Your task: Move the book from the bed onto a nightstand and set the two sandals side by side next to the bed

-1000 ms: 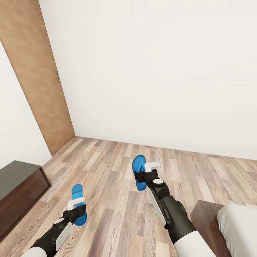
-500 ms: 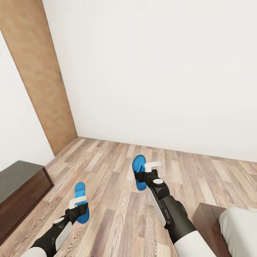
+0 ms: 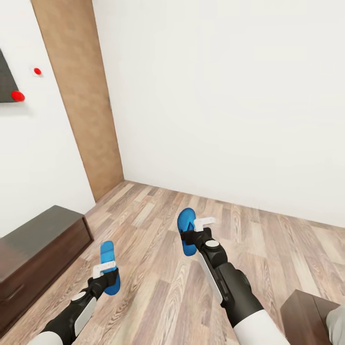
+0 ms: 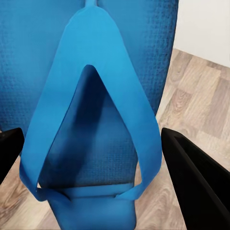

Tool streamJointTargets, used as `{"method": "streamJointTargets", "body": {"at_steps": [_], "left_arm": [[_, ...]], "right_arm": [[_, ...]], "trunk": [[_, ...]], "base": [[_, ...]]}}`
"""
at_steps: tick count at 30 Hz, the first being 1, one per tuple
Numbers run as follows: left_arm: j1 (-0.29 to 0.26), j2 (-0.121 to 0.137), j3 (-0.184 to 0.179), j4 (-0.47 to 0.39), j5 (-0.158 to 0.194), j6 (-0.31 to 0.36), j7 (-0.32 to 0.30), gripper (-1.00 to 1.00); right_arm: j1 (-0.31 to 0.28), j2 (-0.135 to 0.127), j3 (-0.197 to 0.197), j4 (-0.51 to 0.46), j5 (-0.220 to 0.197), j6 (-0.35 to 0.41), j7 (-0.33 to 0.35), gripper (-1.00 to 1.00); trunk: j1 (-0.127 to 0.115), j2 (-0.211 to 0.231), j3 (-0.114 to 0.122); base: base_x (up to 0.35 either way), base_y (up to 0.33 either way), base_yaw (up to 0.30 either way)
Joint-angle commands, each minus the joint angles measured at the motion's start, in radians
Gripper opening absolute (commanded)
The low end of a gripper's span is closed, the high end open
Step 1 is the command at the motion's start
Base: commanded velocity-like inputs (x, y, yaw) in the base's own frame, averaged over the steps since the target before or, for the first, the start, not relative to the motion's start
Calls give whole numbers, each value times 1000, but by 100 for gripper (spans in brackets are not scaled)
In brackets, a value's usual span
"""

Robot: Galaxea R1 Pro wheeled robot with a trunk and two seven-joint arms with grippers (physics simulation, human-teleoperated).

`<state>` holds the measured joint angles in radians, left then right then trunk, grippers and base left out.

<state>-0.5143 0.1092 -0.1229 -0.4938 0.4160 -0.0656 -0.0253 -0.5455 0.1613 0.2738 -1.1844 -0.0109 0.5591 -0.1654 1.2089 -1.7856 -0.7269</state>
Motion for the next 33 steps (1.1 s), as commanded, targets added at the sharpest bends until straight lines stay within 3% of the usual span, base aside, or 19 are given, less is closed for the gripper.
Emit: {"method": "streamJointTargets", "body": {"at_steps": [1,12,33], "left_arm": [[-1,1,-7,1,10,-5,-1,-100],[-1,1,-8,1,9,-8,-1,-100],[-1,1,-9,1,9,-8,-1,-100]], "right_arm": [[0,0,2,-1,-1,5,-6,-100],[-1,0,2,-1,-1,5,-6,-100],[0,0,8,-1,-1,5,-6,-100]], "trunk": [[0,0,-1],[0,0,-1],[0,0,-1]], "base": [[88,69,224],[66,51,126],[134,93,283]]}}
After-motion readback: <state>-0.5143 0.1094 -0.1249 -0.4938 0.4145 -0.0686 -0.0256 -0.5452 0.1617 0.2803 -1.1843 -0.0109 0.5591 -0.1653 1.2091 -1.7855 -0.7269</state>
